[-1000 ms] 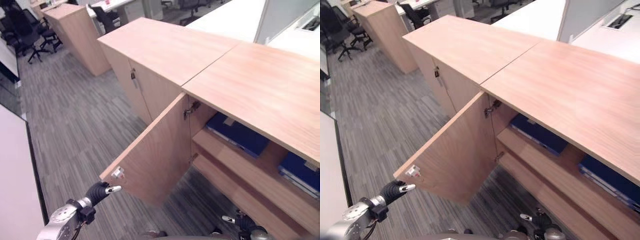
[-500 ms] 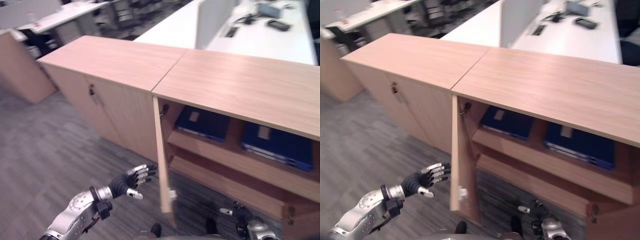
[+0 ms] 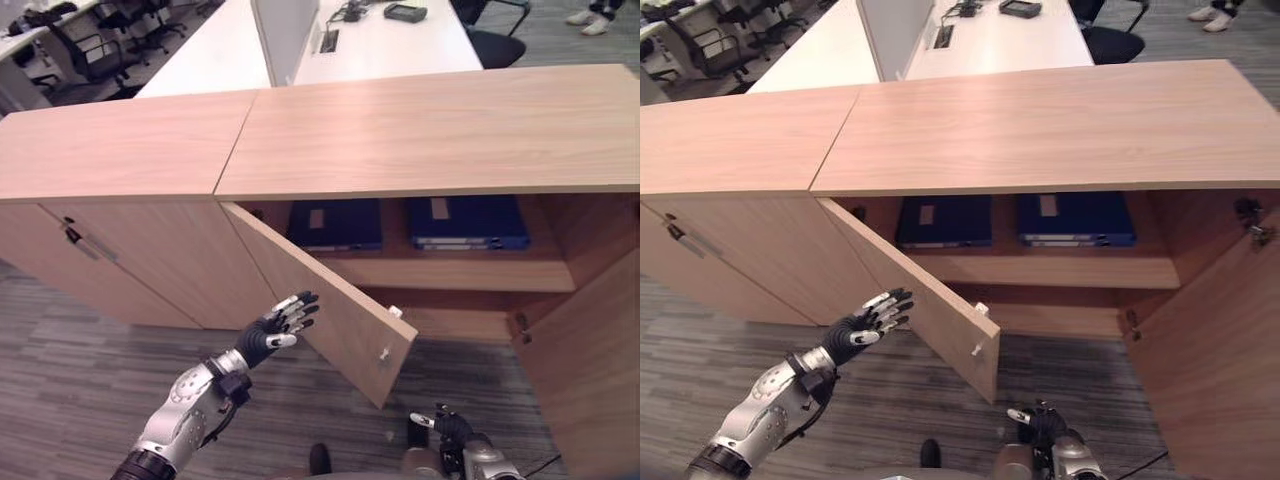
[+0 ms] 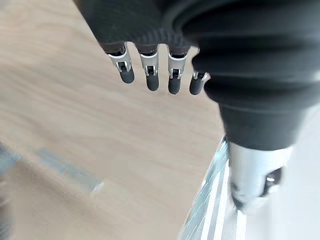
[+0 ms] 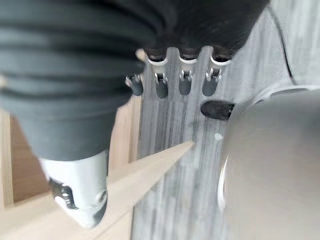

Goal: Put the empty folder in the office cabinet

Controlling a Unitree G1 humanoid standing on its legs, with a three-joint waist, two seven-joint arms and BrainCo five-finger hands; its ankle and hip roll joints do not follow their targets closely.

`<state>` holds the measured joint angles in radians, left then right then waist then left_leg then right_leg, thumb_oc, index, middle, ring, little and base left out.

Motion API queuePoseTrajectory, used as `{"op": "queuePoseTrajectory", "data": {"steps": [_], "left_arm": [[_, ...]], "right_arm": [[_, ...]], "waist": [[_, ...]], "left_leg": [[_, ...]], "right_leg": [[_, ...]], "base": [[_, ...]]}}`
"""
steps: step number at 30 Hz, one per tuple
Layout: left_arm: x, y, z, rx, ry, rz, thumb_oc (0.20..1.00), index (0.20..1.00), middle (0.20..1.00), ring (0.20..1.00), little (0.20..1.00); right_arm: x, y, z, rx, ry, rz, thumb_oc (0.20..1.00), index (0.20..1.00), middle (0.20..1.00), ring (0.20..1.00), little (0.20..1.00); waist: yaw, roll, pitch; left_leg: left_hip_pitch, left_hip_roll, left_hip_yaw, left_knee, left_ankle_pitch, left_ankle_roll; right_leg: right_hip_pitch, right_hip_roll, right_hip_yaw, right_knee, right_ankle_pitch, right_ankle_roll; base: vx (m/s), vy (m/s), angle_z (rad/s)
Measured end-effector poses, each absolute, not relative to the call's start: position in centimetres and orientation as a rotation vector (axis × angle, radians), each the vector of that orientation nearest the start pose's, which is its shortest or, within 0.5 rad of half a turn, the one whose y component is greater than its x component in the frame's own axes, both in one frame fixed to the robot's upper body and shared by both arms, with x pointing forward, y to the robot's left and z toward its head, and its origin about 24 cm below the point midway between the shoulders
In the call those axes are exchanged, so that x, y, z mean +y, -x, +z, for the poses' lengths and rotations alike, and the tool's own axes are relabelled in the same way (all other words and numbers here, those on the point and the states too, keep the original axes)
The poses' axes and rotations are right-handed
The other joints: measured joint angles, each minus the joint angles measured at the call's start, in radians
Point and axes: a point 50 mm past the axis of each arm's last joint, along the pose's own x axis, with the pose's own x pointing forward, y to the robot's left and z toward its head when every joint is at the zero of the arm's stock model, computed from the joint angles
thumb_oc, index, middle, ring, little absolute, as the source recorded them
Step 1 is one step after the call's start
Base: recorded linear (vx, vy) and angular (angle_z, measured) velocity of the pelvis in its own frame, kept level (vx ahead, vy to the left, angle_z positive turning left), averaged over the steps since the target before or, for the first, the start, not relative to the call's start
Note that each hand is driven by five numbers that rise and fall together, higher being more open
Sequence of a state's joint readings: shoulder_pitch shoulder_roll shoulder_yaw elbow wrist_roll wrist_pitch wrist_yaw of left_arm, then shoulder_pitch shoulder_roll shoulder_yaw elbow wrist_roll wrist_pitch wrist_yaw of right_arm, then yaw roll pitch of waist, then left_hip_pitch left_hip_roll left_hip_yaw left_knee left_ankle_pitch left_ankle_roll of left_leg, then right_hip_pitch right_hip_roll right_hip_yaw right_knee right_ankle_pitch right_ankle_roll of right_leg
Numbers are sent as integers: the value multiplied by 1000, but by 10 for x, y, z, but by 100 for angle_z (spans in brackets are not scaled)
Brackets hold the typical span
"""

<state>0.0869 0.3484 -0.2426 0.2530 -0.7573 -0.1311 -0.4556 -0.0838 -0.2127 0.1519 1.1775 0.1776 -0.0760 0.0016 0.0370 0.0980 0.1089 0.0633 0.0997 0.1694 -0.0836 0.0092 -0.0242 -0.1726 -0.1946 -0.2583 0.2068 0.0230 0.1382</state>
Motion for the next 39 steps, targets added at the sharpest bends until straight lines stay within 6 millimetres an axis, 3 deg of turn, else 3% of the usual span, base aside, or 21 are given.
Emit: {"op": "queuePoseTrajectory", "data": {"steps": [1,3,4,7,9,11,15,21,27,33,39], "left_arm": [[176,-212,-24,245,391,-407,1000,1000,1000,1000,1000],[182,-210,-34,289,380,-331,1000,1000,1000,1000,1000],[183,-214,-37,287,375,-273,1000,1000,1000,1000,1000],[175,-221,-41,293,373,-222,1000,1000,1000,1000,1000],[169,-231,-39,285,378,-188,1000,1000,1000,1000,1000],[165,-240,-38,283,346,-192,1000,1000,1000,1000,1000],[170,-267,-31,277,244,-129,1000,1000,1000,1000,1000],[173,-287,-23,267,193,-91,1000,1000,1000,1000,1000],[182,-310,-15,282,117,-57,1000,1000,1000,1000,1000],[182,-340,14,217,61,-48,1000,1000,1000,1000,1000],[179,-344,21,197,14,-78,1000,1000,1000,1000,1000]], "right_arm": [[-205,-131,-154,1046,103,-64,1000,1000,1000,1000,1000],[-206,-124,-155,1058,105,-75,1000,1000,1000,1000,1000],[-213,-121,-155,1059,122,-96,1000,1000,1000,1000,1000],[-223,-104,-158,1106,140,-125,1000,1000,1000,1000,1000],[-225,-96,-159,1123,140,-145,1000,1000,1000,1000,1000],[-225,-97,-159,1120,132,-154,1000,1000,1000,1000,1000],[-226,-90,-160,1136,119,-171,1000,1000,1000,1000,1000],[-224,-71,-164,1186,126,-157,1000,1000,1000,1000,1000],[-221,-76,-164,1173,136,-133,1000,1000,1000,1000,1000],[-221,-77,-164,1170,135,-131,1000,1000,1000,1000,1000],[-221,-79,-163,1164,134,-128,1000,1000,1000,1000,1000]], "waist": [[-8,-92,-33],[-19,-107,-51],[-34,-90,-52],[-49,-67,-64],[-61,-68,-65],[-69,-73,-66],[-124,-77,-71],[-170,-81,-101],[-203,-83,-115],[-230,-84,-118],[-248,-84,-118]], "left_leg": [[6,-29,-10,-7,0,-27],[19,-10,-23,-7,0,-30],[30,8,-36,-6,11,-52],[36,13,-36,-6,11,-53],[46,6,-34,-6,11,-53],[53,1,-31,-6,8,-54],[62,-11,2,-16,4,-48],[63,-14,46,-16,2,-45],[65,-18,73,-16,2,-44],[57,-25,112,-16,0,-42],[56,-25,116,-16,-1,-41]], "right_leg": [[46,-28,59,-11,-62,18],[86,5,71,-80,-56,9],[123,30,62,-126,-34,-10],[176,49,58,-220,21,-15],[220,48,58,-296,62,-10],[224,45,63,-296,64,-9],[210,32,101,-301,72,6],[186,34,147,-301,88,3],[171,34,175,-301,97,7],[138,33,216,-301,108,10],[137,34,217,-300,113,5]], "base": [[62,-55,-5],[67,-47,-9],[66,-49,-1],[58,-55,-4],[53,-45,-6],[57,-39,-6],[60,-25,-22],[51,-13,-25],[53,-4,-14],[37,0,-19],[10,-3,-3]]}}
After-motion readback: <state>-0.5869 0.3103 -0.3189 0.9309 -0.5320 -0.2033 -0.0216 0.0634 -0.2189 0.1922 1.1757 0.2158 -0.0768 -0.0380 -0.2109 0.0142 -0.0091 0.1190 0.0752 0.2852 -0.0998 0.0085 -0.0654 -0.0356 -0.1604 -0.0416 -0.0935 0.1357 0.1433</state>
